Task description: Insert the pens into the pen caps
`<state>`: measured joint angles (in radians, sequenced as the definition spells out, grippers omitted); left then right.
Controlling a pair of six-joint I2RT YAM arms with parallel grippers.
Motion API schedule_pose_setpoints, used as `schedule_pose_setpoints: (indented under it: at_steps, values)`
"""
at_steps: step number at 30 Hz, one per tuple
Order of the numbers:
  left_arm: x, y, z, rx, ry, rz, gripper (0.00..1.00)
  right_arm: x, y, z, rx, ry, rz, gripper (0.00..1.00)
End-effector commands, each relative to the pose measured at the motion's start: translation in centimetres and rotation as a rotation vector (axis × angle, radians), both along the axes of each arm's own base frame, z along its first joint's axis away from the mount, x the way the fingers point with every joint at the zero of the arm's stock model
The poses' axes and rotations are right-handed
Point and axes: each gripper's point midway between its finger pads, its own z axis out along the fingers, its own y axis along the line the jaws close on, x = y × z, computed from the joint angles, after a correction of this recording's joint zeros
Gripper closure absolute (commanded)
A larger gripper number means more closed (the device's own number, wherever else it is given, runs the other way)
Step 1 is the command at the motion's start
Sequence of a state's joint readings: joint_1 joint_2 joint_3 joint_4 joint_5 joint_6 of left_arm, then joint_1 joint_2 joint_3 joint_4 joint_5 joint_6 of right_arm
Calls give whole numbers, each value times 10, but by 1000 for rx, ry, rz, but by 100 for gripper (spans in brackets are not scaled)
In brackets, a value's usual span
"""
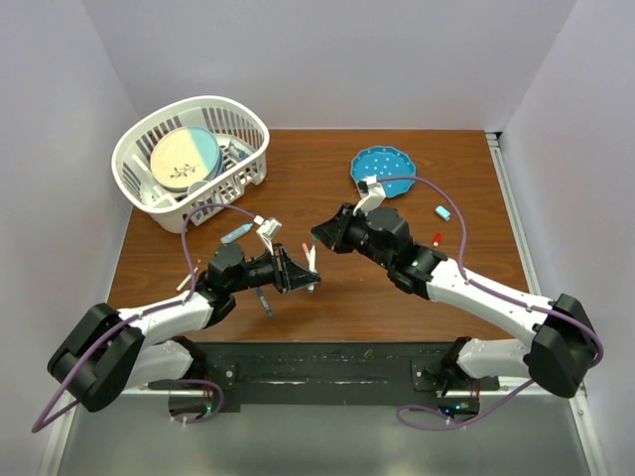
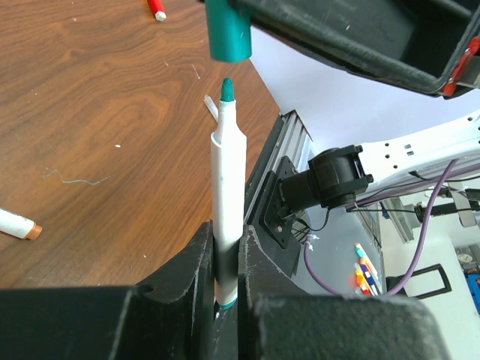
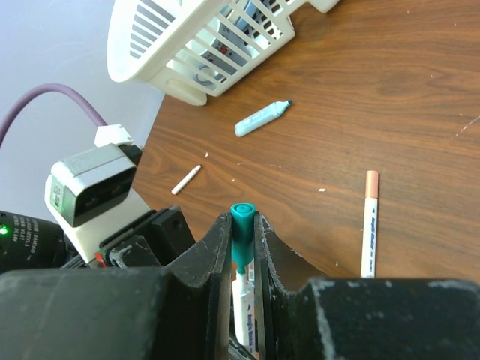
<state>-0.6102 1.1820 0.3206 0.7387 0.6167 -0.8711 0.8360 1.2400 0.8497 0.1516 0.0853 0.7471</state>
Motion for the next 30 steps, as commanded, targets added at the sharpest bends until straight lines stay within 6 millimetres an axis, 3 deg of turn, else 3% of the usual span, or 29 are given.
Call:
schedule_pose_setpoints:
  at_steps: [1,10,20,30]
  values:
    - [5,-4,15,-24,-76,-9,100,-4,0,7,14,-31,18,100]
    - [7,-6,17,-24,-76,-9,100,-10,3,5,28,-22,43,100]
    - [8,-7,20,-34,-83,-7,100,-24,3,-14,14,-6,70,100]
    - [15,-9,53,-128,-133,19,100,-67,17,-34,62,46,166,100]
